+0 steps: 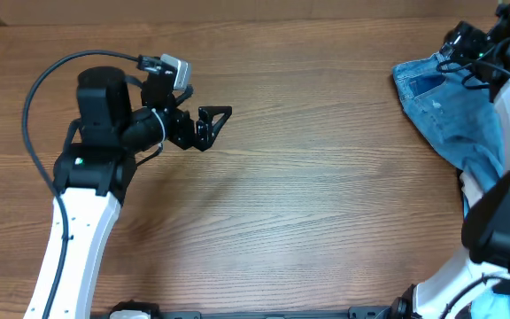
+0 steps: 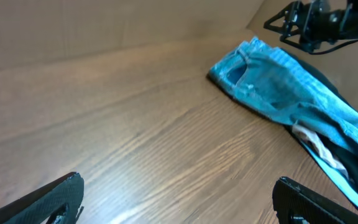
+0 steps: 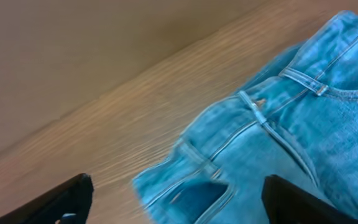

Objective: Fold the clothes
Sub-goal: 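Reach the right gripper to the bunched jeans and grasp the waistband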

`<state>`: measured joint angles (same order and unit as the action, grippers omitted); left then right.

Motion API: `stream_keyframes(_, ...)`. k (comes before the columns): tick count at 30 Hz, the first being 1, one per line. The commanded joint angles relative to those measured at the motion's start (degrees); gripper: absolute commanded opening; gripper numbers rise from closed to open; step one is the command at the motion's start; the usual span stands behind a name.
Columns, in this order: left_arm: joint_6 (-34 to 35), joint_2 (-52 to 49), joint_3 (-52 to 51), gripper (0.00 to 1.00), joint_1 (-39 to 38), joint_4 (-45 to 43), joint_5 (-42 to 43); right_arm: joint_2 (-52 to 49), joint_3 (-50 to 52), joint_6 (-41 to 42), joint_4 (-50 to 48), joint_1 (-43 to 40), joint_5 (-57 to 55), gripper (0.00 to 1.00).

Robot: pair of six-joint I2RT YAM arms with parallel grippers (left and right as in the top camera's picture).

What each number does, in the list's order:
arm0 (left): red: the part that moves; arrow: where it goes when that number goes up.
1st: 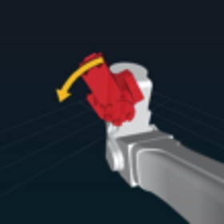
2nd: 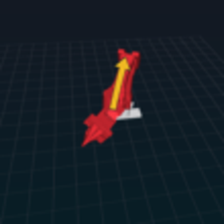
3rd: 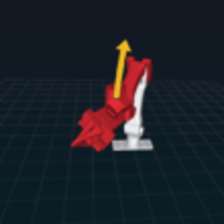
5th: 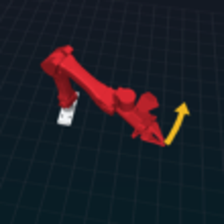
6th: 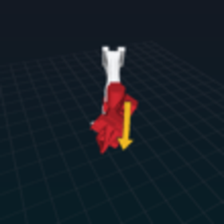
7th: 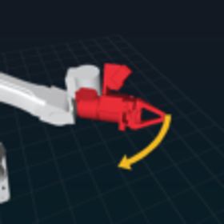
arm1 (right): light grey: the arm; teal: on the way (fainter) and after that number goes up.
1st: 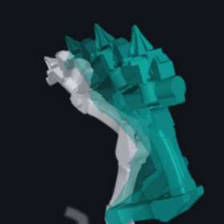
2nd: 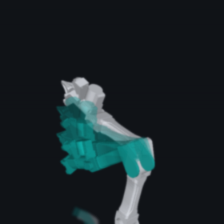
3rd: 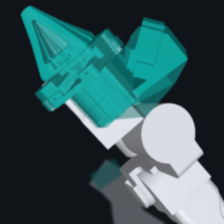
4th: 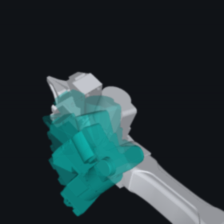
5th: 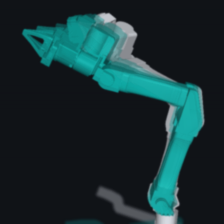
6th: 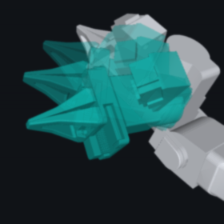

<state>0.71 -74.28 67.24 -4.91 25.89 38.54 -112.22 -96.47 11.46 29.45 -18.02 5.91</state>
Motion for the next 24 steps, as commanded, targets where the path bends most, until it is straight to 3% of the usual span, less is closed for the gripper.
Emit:
stream_keyframes(1, 1.1, -1.5, 1.2, 1.00, -0.4, 0.0, 1.7, -5.5, -1.2, -1.0, -4.0, -0.1, -6.2, 0.93)
stream_keyframes(10, 1.2, -1.9, 1.2, 1.00, -2.6, 0.0, -1.7, -12.7, -1.2, -5.2, -11.4, -1.1, -8.0, 0.99)
stream_keyframes(13, 1.2, -1.9, 1.2, 1.00, -3.7, 0.0, -3.2, -12.9, -1.2, -7.7, -8.6, -1.4, -8.0, 0.90)
stream_keyframes(15, 1.2, -1.9, 1.2, 1.00, -3.8, -0.2, -3.2, -12.8, -1.2, -10.1, -5.0, -1.4, -5.8, 0.77)
stream_keyframes(16, 1.2, -1.9, 1.2, 1.00, -3.8, -0.2, -3.4, -12.4, -1.2, -12.0, -3.2, -1.4, -4.2, 0.61)
stream_keyframes(18, 1.2, -1.9, 1.2, 1.00, -3.8, -0.2, -4.7, -11.1, -1.2, -12.3, -0.2, -1.0, -3.8, 0.11)
stream_keyframes(19, 1.2, -1.9, 1.2, 1.00, -3.8, -0.4, -4.7, -10.3, -1.2, -12.3, 0.6, -0.9, -3.8, 0.04)
stream_keyframes(24, 1.0, -1.9, 1.2, 1.00, -3.7, -0.5, -5.4, -1.5, -3.2, -12.3, 5.7, -0.9, 0.9, 0.04)
